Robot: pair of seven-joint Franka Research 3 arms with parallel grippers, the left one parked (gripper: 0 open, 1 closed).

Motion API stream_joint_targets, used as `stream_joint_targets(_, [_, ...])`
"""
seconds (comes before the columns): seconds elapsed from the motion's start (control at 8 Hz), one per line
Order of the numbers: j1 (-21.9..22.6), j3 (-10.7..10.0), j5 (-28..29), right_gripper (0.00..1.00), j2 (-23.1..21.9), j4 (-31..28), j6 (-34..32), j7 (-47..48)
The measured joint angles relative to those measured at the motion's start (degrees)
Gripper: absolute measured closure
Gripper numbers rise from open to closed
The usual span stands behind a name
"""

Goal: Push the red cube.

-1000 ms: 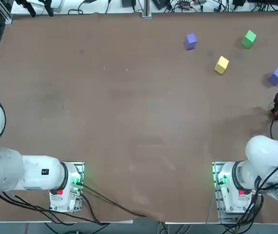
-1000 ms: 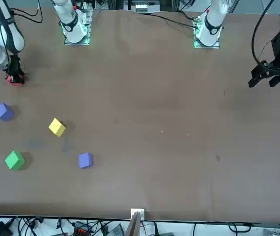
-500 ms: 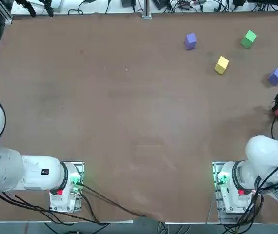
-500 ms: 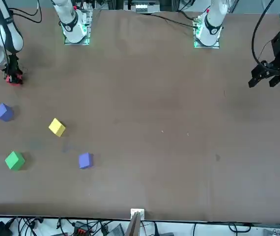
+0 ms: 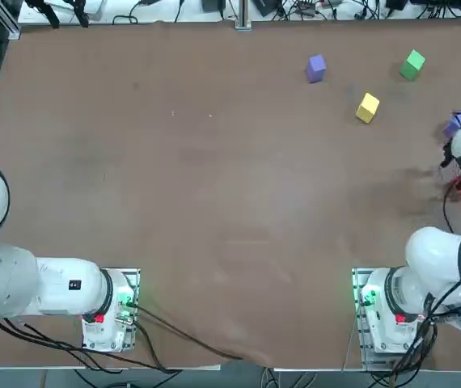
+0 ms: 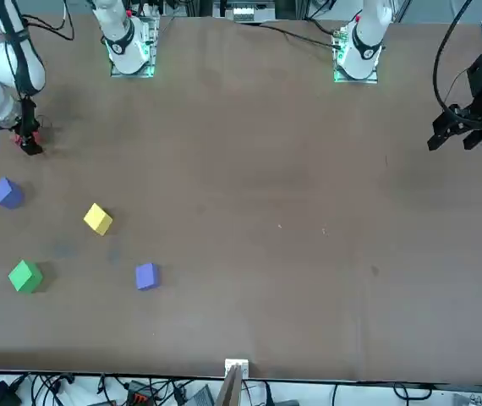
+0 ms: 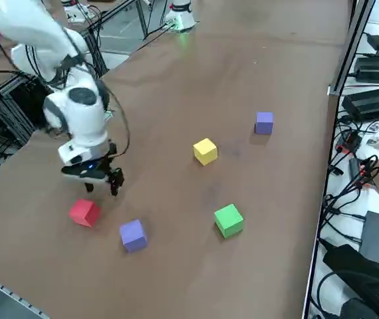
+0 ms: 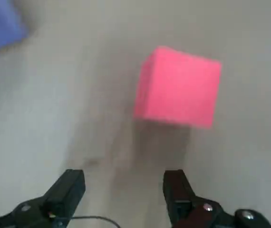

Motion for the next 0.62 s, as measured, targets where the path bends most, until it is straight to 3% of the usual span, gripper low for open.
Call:
stream_joint_targets(0.38, [16.57,0.70,6.68,0.00,-6.09,2.18,-8.79,1.59])
stream_joint_targets(0.62, [21.28,0.73,7.05,0.00,-6.05,6.34,-11.61,-1.56])
